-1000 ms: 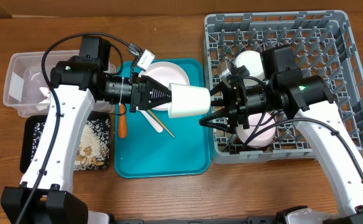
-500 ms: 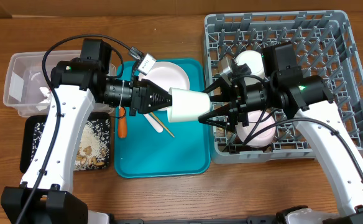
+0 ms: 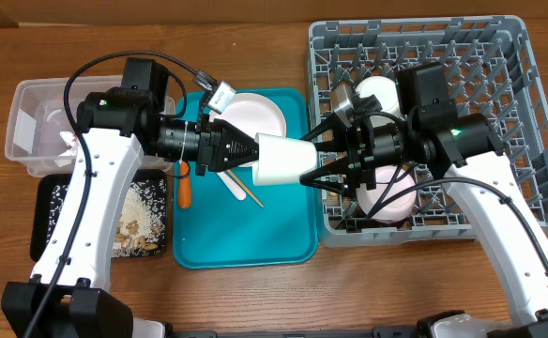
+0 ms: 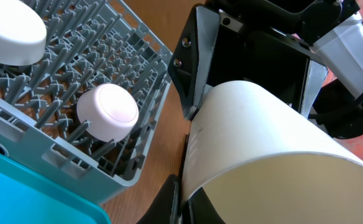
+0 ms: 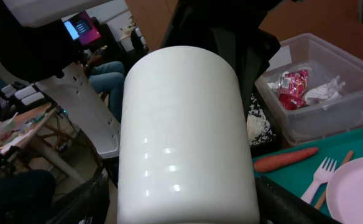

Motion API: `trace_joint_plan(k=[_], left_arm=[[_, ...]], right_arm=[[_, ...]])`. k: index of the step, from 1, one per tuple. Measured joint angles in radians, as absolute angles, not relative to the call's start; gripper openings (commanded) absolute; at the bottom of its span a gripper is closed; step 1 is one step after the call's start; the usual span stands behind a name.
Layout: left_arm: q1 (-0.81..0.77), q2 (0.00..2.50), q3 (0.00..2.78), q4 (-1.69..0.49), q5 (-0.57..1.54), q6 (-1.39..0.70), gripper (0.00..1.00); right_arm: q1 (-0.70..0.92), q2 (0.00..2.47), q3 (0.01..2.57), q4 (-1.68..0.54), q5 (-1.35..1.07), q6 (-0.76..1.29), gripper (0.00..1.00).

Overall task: Sort waste into correct bins and load items into the dishwasher
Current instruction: 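Close the right gripper on the cup held by the left gripper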

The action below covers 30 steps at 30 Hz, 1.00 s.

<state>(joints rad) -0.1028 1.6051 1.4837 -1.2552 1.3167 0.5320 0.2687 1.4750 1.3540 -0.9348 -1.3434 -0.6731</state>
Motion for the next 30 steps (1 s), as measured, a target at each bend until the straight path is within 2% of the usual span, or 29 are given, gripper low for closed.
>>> trace_joint_plan(k=[17, 30], left_arm=[[-0.103, 1.605, 1.484, -1.234, 1.322, 0.532, 0.04], [-0.103, 1.605, 1.484, -1.226, 1.324, 0.533, 0.04]], right_arm=[[0.277, 1.48, 1.354, -0.929, -1.346, -0.673, 0.75], [0.285, 1.48, 1.354, -0.928, -1.331, -0.666, 0.8]])
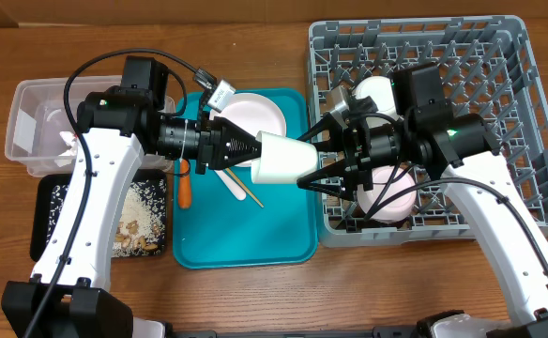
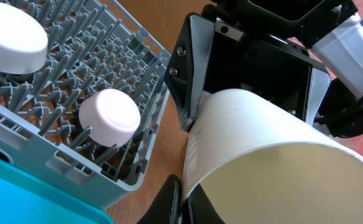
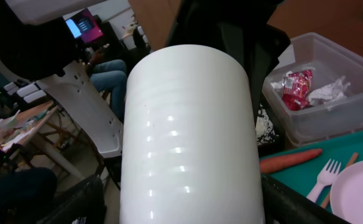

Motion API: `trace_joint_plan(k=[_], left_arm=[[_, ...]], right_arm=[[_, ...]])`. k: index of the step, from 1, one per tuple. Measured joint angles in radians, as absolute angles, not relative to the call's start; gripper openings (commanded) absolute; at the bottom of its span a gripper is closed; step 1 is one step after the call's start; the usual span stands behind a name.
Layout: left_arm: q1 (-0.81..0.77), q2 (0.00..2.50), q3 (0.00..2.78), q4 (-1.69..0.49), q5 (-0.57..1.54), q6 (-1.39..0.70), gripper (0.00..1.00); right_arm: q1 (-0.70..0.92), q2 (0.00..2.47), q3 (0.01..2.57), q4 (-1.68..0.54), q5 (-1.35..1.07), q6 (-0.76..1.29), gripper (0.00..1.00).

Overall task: Sort waste into correct bins and load items into the dishwasher
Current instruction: 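Close the right gripper on the cup held by the left gripper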

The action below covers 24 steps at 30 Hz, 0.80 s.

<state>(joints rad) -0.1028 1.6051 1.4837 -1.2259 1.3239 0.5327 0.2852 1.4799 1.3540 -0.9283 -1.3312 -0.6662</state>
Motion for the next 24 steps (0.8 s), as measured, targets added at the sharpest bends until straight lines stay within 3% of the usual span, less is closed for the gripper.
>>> trace_joint_plan(k=[16, 20, 24], left_arm=[[-0.103, 1.607, 1.484, -1.219, 1.313, 0.535, 0.04], [-0.103, 1.607, 1.484, -1.219, 1.315, 0.535, 0.04], [-0.103, 1.607, 1.484, -1.219, 1.318, 0.539, 0.04]], right_arm=[[0.303, 1.497, 1.354, -0.915, -1.307, -0.612, 0.74], [0.303, 1.499, 1.354, -0.907, -1.314, -0.606, 0.68], [0.301, 1.499, 1.354, -0.907, -1.317, -0.598, 0.55]])
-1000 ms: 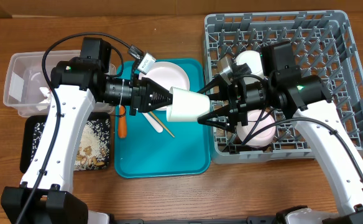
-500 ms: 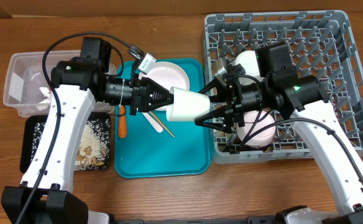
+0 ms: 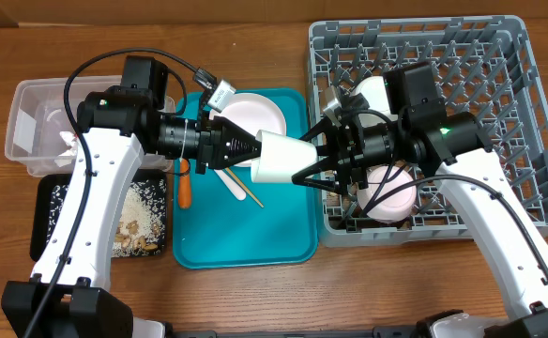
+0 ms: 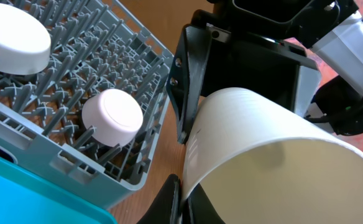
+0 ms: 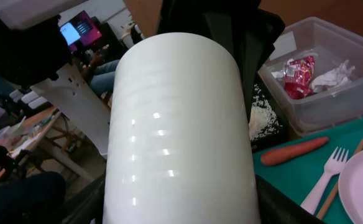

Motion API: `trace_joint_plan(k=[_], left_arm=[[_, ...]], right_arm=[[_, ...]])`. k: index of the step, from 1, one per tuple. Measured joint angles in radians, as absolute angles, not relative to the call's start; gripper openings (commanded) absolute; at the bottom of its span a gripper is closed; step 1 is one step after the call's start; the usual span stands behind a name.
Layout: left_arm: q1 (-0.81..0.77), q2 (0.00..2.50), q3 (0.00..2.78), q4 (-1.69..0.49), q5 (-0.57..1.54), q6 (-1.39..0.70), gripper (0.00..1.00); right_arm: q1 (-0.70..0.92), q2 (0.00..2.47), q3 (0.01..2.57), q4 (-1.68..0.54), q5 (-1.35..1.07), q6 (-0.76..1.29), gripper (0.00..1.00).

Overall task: Sort waste into correct bins and load items into the dishwasher
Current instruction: 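Close the right gripper on the cup held by the left gripper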

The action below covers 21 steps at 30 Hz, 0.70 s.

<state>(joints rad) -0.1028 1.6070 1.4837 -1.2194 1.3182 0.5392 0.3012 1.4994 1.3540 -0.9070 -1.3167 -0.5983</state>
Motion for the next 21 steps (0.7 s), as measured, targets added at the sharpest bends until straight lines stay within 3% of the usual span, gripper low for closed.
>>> trace_joint_plan(k=[4, 7, 8, 9, 10, 15, 21], left_arm=[[-0.103, 1.607, 1.484, -1.22, 1.32, 0.552, 0.04], [-0.103, 1.607, 1.484, -1.22, 1.317, 0.554, 0.06], [-0.103, 1.607, 1.484, -1.222, 1.316, 0.554, 0.22], [-0.103, 1.607, 1.484, -1.224, 1.316, 0.554, 0.55], [-0.103, 1.607, 1.484, -1.223, 1.311, 0.555, 0.63], [-0.103, 1.608, 1.484, -1.223, 1.284, 0.552, 0.74], [-0.103, 1.608, 1.484, -1.222, 1.271, 0.553, 0.76]], right_arm=[[0.301, 1.501, 1.354, -0.905, -1.319, -0.6, 0.46], [0.3, 1.502, 1.354, -0.906, -1.32, -0.599, 0.46], [0.301, 1.502, 1.354, -0.906, -1.32, -0.599, 0.46], [0.301, 1.502, 1.354, -0.907, -1.32, -0.599, 0.46], [0.301, 1.502, 1.354, -0.906, -1.325, -0.599, 0.46], [0.304, 1.502, 1.354, -0.905, -1.347, -0.603, 0.31], [0.303, 1.502, 1.354, -0.906, -1.343, -0.598, 0.29]])
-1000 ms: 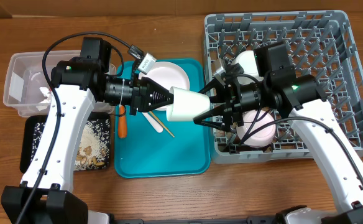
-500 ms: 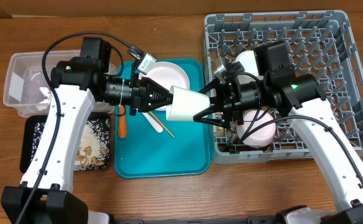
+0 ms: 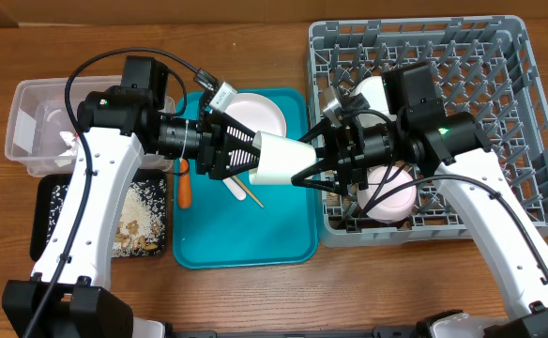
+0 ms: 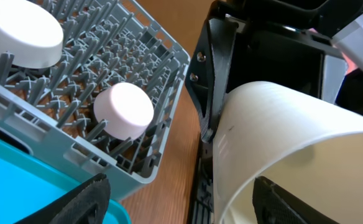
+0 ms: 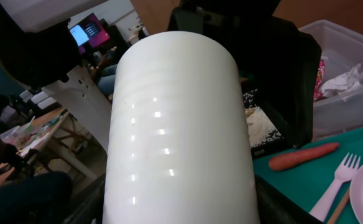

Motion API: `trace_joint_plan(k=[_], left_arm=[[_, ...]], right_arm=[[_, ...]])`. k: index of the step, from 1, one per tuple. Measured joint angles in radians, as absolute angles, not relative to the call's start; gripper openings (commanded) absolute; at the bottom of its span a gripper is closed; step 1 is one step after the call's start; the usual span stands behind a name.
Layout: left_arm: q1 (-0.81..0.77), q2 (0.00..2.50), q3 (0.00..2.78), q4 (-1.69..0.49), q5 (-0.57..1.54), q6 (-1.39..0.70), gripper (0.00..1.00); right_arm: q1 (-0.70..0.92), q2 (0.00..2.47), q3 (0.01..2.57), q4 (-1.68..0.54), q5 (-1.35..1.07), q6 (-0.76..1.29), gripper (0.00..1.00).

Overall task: Sort waste into correct bins and load items into the dishwasher
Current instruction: 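Close the right gripper on the cup held by the left gripper, then open the left gripper and carry the cup into the rack with the right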

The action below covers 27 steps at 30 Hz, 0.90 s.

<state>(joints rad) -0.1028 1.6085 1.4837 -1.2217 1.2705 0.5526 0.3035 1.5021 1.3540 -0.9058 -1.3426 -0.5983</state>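
A white cup (image 3: pixel 276 158) hangs on its side over the teal tray (image 3: pixel 246 239), between the two arms. My right gripper (image 3: pixel 302 167) is shut on its base end; in the right wrist view the cup (image 5: pixel 178 137) fills the frame with a dark finger on each side of it. My left gripper (image 3: pixel 235 150) is open, its fingers spread apart at the cup's rim. The left wrist view shows the cup's open mouth (image 4: pixel 293 143) with my fingers (image 4: pixel 88 199) standing away from it. The grey dish rack (image 3: pixel 499 56) lies to the right.
Two white bowls (image 3: pixel 379 91) (image 3: pixel 387 192) sit upside down in the rack. On the tray lie a plate (image 3: pixel 255 115), a fork (image 3: pixel 235 185) and a carrot (image 3: pixel 186 188). A clear bin (image 3: pixel 30 122) with wrappers and a black bin (image 3: pixel 58 216) with food scraps stand at the left.
My left gripper has opened and let go of the cup's rim. The right gripper stays shut on the cup, which has hardly moved.
First my left gripper held the cup by its rim over the tray, with the right gripper open around the base. The right fingers then stood closer, and then shut on the cup. Now only the right gripper holds it.
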Motion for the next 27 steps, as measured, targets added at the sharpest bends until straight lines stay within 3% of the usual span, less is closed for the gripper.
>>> trace_joint_plan(k=[20, 27], left_arm=[[-0.09, 1.609, 1.484, -1.25, 1.169, 0.527, 0.75], [-0.085, 1.609, 1.484, -1.25, 1.145, 0.522, 1.0]], right_arm=[[0.301, 1.502, 1.354, -0.672, -1.296, -0.332, 0.3], [0.3, 1.502, 1.354, -0.672, -1.296, -0.318, 0.29]])
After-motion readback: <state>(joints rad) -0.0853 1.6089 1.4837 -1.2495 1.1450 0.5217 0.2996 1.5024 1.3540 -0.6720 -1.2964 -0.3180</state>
